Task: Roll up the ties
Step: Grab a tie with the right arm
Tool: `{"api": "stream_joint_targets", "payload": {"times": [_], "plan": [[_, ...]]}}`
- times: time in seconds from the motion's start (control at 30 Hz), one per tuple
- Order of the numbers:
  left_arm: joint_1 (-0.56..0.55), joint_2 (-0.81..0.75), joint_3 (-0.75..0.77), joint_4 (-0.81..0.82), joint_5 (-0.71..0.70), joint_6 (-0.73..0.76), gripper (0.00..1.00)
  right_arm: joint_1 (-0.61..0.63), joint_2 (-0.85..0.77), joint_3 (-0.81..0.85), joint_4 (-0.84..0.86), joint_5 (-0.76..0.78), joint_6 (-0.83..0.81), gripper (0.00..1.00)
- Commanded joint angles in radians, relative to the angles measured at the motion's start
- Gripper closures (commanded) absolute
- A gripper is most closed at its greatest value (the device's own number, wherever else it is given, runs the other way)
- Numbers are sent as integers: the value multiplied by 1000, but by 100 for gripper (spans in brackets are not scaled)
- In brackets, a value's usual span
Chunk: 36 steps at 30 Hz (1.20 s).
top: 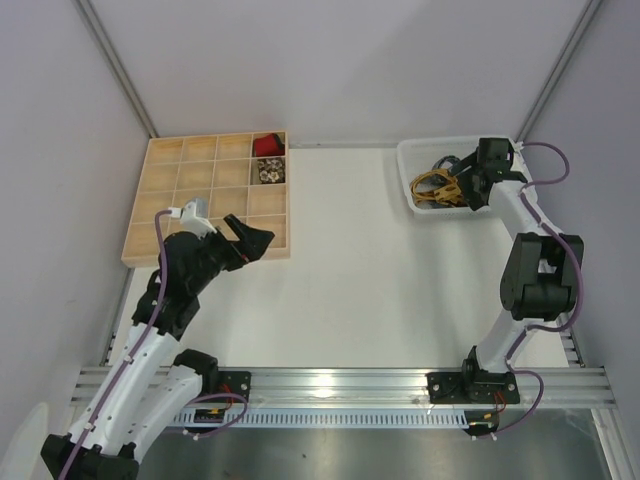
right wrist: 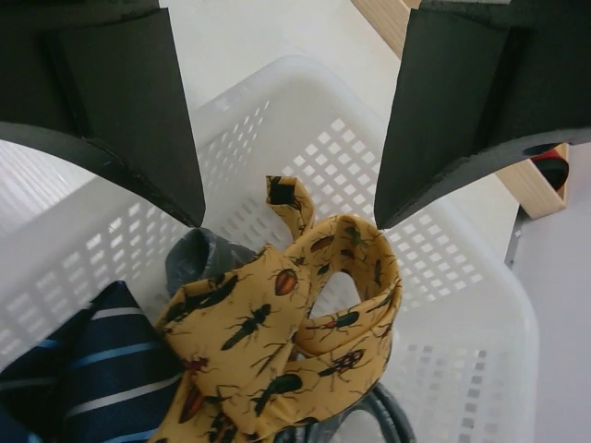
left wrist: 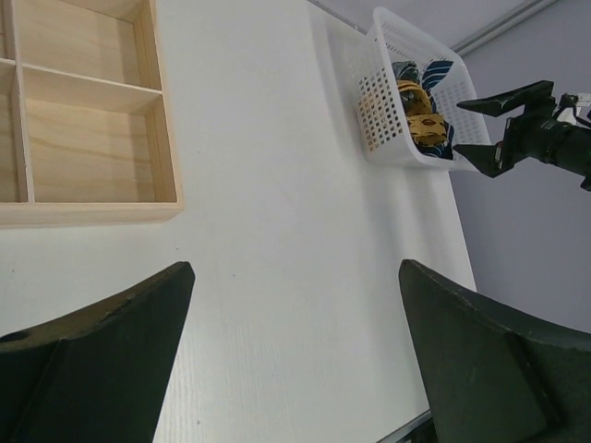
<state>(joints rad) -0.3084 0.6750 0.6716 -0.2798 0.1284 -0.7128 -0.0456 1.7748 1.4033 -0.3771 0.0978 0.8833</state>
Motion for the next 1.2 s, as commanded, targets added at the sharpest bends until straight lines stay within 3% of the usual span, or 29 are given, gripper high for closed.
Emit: {"api": "stream_joint_targets", "payload": {"times": [0.0, 0.5, 0.67, 0.77, 0.8, 0.87, 1.0, 1.03, 1.17], "plan": [[-12, 17, 43, -4, 19, 36, 0, 0, -3, 52, -71, 103, 26, 21], [-12, 31, 66, -22, 19, 41, 0, -30, 150, 72, 89, 71, 77, 26], [-12, 40, 80, -29, 13, 46, 0, -31, 192, 91, 129, 52, 83, 36], [-12, 41, 83, -32, 8, 50, 0, -30, 180, 86, 148, 54, 82, 52], [-12, 47, 85, -30, 10, 50, 0, -30, 176, 86, 161, 52, 77, 72], [-12, 55, 88, -21, 20, 58, 1, -31, 160, 88, 156, 45, 71, 86], [-12, 93, 118, -35, 57, 93, 0, -30, 114, 98, 152, 52, 54, 92], [-12, 116, 134, -36, 69, 101, 0, -31, 107, 109, 133, 52, 51, 100], [-12, 179, 158, -7, 197, 141, 5, -37, 65, 170, 93, 31, 23, 100]]}}
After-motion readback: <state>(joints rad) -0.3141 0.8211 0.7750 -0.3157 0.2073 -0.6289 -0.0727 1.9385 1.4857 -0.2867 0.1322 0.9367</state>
